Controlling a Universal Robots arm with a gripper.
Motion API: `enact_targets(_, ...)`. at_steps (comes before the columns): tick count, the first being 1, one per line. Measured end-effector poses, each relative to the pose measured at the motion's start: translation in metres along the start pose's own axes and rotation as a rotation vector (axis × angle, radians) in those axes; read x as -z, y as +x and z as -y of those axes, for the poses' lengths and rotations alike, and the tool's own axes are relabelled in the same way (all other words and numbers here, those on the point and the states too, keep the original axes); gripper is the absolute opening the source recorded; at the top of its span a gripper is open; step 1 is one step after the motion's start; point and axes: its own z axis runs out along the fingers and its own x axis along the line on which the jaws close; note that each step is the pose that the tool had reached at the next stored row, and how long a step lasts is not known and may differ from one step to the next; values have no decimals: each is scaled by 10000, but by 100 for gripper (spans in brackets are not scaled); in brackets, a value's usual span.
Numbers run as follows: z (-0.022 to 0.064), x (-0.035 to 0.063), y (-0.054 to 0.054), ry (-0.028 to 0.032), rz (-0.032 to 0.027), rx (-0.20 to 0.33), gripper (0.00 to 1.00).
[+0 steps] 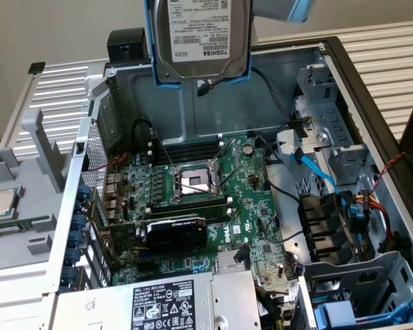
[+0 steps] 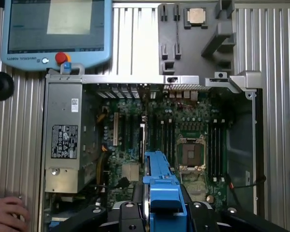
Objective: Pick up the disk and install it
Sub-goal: 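Pick up the disk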
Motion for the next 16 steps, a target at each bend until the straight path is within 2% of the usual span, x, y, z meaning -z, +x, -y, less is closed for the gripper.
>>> enact_targets(12, 464, 40, 175, 1, 3, 1, 37)
enact_targets(16, 572, 85, 255, 1, 3, 1, 37)
